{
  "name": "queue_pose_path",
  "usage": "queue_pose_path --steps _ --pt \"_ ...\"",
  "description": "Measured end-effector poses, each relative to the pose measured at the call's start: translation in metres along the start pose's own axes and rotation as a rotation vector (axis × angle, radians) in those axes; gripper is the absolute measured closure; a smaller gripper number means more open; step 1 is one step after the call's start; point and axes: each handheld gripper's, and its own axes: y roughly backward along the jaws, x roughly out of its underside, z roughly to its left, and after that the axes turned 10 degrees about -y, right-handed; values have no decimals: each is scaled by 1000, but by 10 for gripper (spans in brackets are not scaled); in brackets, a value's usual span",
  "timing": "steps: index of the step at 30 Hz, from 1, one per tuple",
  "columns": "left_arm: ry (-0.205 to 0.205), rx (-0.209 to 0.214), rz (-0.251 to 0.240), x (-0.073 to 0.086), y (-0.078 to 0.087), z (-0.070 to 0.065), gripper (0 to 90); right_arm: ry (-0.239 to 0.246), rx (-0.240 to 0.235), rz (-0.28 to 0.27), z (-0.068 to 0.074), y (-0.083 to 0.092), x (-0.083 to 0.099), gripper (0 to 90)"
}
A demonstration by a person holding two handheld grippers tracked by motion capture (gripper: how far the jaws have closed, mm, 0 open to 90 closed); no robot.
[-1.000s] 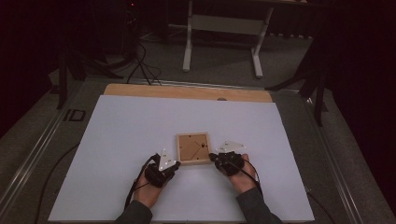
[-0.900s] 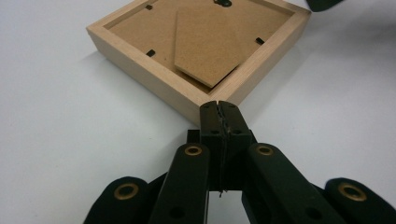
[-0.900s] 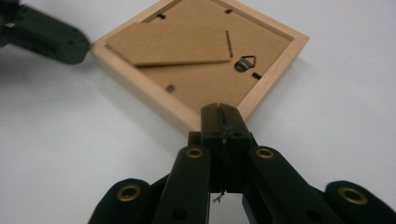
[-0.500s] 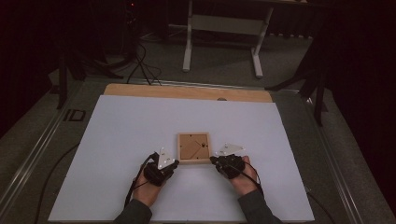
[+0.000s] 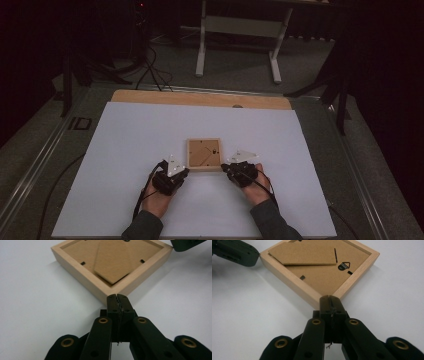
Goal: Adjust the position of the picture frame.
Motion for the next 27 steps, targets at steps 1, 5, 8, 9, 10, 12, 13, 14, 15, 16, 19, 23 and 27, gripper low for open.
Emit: queue_pose_path --steps 1,5,8,9,10,12,13,14,15,16,19,23,27 --pt "-3 -3 2 -1 0 0 894 1 0 -1 1 -1 -1 897" --pt "7 -15 2 -1 -1 4 894 1 -4 -4 2 -5 -3 897" --pt "21 -24 10 1 -2 9 894 -7 -6 -5 2 -7 -5 897" --pt "31 -26 8 1 -2 11 894 -6 -8 -8 2 -9 -6 898" --pt "36 -28 10 2 -2 13 893 -8 -8 -9 2 -10 -7 897" --pt "49 -36 14 3 -3 16 893 -5 -9 -6 3 -13 -8 897" --pt "57 -36 16 3 -4 18 893 -4 -10 -5 3 -15 -8 897" --pt "63 -39 18 4 -4 19 893 -1 -10 -4 3 -16 -9 897" --pt "68 -40 20 4 -4 20 893 0 -10 -5 4 -17 -10 897" --pt "73 -44 21 4 -4 20 893 -3 -10 -3 4 -18 -10 897" --pt "82 -49 19 4 -3 23 890 -7 -13 -3 3 -21 -11 897" --pt "85 -53 26 3 -2 25 878 -3 -19 -6 3 -23 -12 897" --pt "89 -63 10 0 1 30 866 7 -24 -9 2 -24 -12 897"
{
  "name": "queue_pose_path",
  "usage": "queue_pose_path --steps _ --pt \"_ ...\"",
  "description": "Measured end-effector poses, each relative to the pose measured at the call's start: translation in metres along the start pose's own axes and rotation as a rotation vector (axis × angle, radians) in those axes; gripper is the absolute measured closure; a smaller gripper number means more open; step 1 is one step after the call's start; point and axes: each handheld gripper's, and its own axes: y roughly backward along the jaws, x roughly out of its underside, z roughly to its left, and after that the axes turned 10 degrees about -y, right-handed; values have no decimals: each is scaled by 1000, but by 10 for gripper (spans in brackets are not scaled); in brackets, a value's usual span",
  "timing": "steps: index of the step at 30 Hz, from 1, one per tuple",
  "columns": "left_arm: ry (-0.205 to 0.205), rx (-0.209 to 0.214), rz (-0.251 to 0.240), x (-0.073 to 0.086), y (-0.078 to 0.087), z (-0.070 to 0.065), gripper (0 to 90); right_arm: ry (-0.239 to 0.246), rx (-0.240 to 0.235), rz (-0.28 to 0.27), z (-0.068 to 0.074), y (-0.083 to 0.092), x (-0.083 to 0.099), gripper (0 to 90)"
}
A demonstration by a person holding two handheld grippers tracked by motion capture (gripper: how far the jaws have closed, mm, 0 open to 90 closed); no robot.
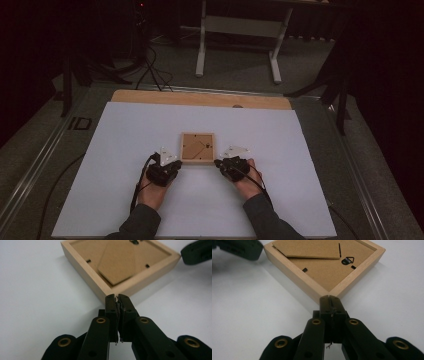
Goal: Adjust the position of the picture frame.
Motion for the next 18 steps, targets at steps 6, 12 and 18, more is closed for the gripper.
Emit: queue_pose_path --steps 6,12,18 --pt "3 7 -50 -2 9 6 827 12 -8 -36 2 3 -3 896" --pt "-20 14 -121 -7 21 8 767 8 2 -76 1 6 -7 895" --pt "-24 5 -184 -11 31 11 630 2 5 -91 -3 4 -9 895"
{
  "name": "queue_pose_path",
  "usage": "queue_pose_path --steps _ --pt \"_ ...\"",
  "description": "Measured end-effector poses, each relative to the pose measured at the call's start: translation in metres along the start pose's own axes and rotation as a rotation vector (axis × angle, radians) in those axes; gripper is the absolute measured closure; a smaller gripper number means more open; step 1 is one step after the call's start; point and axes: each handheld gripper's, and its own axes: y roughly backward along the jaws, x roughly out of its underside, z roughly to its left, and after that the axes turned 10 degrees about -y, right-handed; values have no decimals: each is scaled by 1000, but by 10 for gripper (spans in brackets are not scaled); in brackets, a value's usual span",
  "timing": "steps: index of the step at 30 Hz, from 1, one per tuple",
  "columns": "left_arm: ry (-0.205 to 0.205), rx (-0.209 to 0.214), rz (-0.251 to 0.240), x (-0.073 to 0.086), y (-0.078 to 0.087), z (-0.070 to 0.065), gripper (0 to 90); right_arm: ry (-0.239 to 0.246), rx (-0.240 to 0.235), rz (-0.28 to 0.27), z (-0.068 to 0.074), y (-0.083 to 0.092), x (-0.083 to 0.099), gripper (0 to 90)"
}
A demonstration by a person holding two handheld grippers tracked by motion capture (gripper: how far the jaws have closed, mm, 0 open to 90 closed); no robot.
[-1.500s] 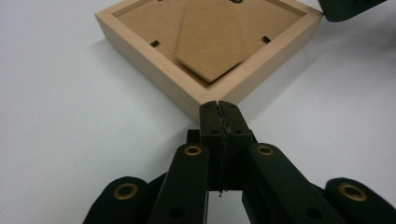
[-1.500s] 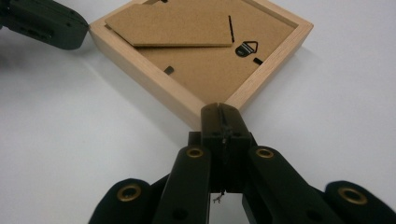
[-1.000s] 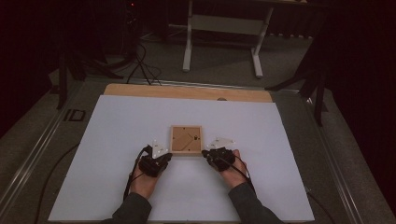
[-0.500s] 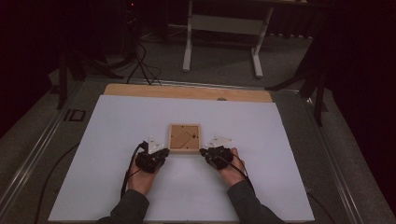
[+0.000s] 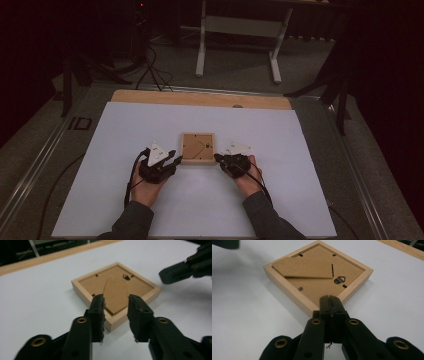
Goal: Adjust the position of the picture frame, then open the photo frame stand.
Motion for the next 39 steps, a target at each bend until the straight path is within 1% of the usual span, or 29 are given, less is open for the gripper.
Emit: queue_pose_path --steps 1,2,4,5,6,7,10,13,15,19,21,22,23,24,30,34,35,39 --pt "0 0 0 0 0 0 600 0 0 0 0 0 0 895" --pt "-2 -1 1 0 0 0 600 -8 -3 1 0 -1 0 895" --pt "-2 -1 2 -1 0 1 580 -9 -3 2 0 -2 0 895" --pt "6 -1 1 -1 0 2 580 -9 -3 3 0 -3 0 896" --pt "7 -1 0 -1 0 3 551 3 -3 12 2 -6 1 896" --pt "8 -1 0 -2 0 4 542 6 -3 13 2 -7 2 896" --pt "16 0 -4 -3 1 5 522 0 -4 12 1 -8 2 896" --pt "19 10 6 -5 -1 6 503 -9 -1 10 -1 -7 2 896" --pt "17 11 15 -5 -4 7 502 -20 -4 5 -2 -7 2 896" --pt "29 12 16 -5 -10 9 502 -28 -2 3 -4 -7 2 896" --pt "36 19 18 -4 -12 10 502 -40 -6 2 -5 -8 2 896" --pt "46 27 20 -4 -15 10 498 -45 -8 2 -5 -8 2 896" --pt "47 31 23 -4 -18 10 493 -51 -10 1 -5 -8 2 896" --pt "39 28 28 -3 -20 10 491 -55 -10 1 -5 -9 2 896" --pt "32 24 39 -5 -33 11 491 -66 -2 -3 -6 -11 3 896" --pt "25 22 46 -6 -40 12 489 -62 -16 -19 -4 -10 2 896" --pt "25 22 50 -7 -42 12 481 -53 -18 -18 -3 -11 2 896" --pt "23 26 62 -6 -47 10 470 -55 -21 -14 -2 -12 3 896"
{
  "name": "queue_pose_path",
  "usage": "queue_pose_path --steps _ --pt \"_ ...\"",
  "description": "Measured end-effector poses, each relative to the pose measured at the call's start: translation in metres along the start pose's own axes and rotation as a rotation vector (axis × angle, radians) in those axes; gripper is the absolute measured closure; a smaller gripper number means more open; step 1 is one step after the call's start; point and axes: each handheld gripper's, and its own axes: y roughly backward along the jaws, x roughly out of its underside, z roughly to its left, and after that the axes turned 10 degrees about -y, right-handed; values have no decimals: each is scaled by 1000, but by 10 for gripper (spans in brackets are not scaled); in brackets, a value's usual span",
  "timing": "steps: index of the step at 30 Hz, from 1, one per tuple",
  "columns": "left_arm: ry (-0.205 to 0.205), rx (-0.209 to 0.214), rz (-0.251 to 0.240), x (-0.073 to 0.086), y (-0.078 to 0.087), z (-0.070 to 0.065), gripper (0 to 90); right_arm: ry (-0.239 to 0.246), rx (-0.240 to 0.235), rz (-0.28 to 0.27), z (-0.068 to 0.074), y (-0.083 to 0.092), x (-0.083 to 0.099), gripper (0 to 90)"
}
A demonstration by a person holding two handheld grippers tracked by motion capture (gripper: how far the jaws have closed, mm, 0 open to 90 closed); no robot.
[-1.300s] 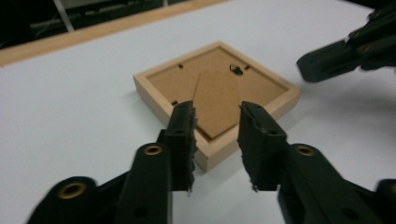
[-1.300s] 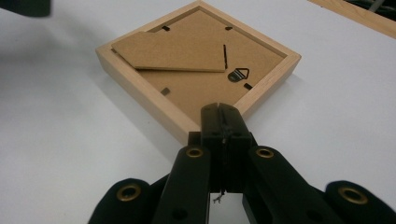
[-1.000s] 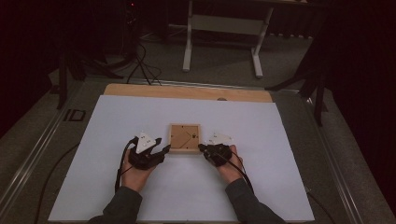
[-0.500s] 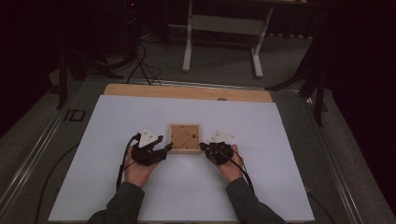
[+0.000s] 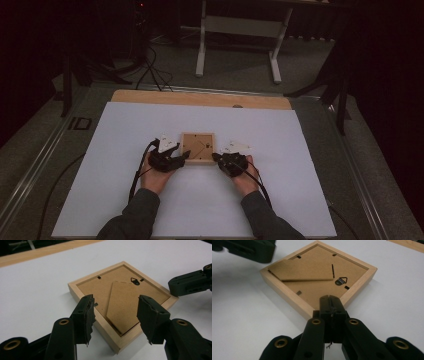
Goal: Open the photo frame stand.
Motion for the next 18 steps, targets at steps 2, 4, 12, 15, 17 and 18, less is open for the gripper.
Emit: queue_pose_path --steps 2,4,12,15,17,18 --pt "-15 1 12 0 -6 -2 464 0 -3 0 0 0 0 896" --pt "-22 3 20 -1 -9 -4 457 -6 -11 0 1 0 0 896" --pt "-49 3 38 -4 -20 -8 451 -6 -8 -5 2 -1 1 896" --pt "-56 9 50 -4 -23 -8 451 -7 -7 -5 2 -1 1 896" --pt "-44 24 46 -4 -24 -7 455 -7 -7 -6 2 -1 1 896" --pt "-41 32 48 -4 -24 -7 465 -7 -6 -7 2 -1 1 896"
